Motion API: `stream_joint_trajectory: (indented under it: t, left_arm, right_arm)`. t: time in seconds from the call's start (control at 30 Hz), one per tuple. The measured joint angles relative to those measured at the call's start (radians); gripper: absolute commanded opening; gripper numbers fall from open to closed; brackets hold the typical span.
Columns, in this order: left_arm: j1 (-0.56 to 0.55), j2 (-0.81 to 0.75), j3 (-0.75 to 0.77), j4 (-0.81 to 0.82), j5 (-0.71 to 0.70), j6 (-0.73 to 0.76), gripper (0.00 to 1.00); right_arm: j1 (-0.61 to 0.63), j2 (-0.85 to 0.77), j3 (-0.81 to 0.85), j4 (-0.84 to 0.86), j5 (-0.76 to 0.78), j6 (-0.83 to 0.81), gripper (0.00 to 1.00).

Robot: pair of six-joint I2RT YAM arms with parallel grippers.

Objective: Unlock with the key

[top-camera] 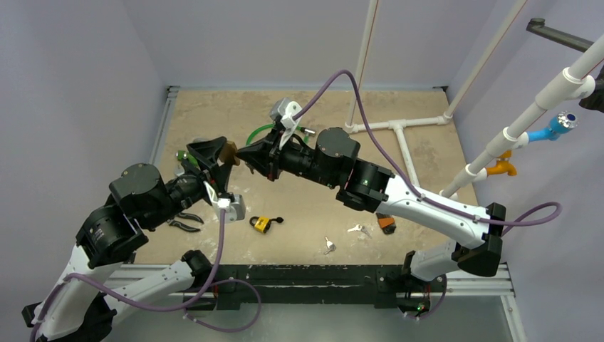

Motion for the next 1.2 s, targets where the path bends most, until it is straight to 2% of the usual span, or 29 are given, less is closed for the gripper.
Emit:
stream_joint_trajectory:
  t: [0.1, 0.4, 0.47, 0.83, 1.07, 1.13, 1.2]
  left_arm:
    - [-0.001, 0.003, 0.000, 0.002, 0.014, -0.024, 0.00]
    - [-0.001, 0.008, 0.000, 0.004, 0.014, -0.059, 0.00]
    - [-0.001, 0.008, 0.000, 0.007, 0.013, -0.064, 0.00]
    - [-0.001, 0.008, 0.000, 0.024, 0.024, -0.077, 0.00]
    - [-0.013, 0.008, 0.029, 0.039, 0.081, -0.078, 0.00]
    - [-0.013, 0.007, 0.030, 0.043, 0.087, -0.079, 0.00]
    - [-0.013, 0.005, 0.030, 0.048, 0.089, -0.079, 0.00]
  right_arm:
    - [0.000, 0.006, 0.008, -0.002, -0.002, 0.010, 0.23]
    - [0.007, 0.005, 0.002, -0.001, 0.002, 0.023, 0.34]
    - [0.009, 0.004, 0.003, -0.001, 0.004, 0.024, 0.43]
    - [0.018, 0.000, 0.040, -0.057, 0.017, 0.031, 0.50]
    - [0.008, -0.001, 0.051, -0.116, 0.074, 0.019, 0.53]
    - [0.009, 0.000, 0.065, -0.132, 0.082, 0.014, 0.53]
    - [0.009, 0.000, 0.078, -0.146, 0.083, 0.012, 0.49]
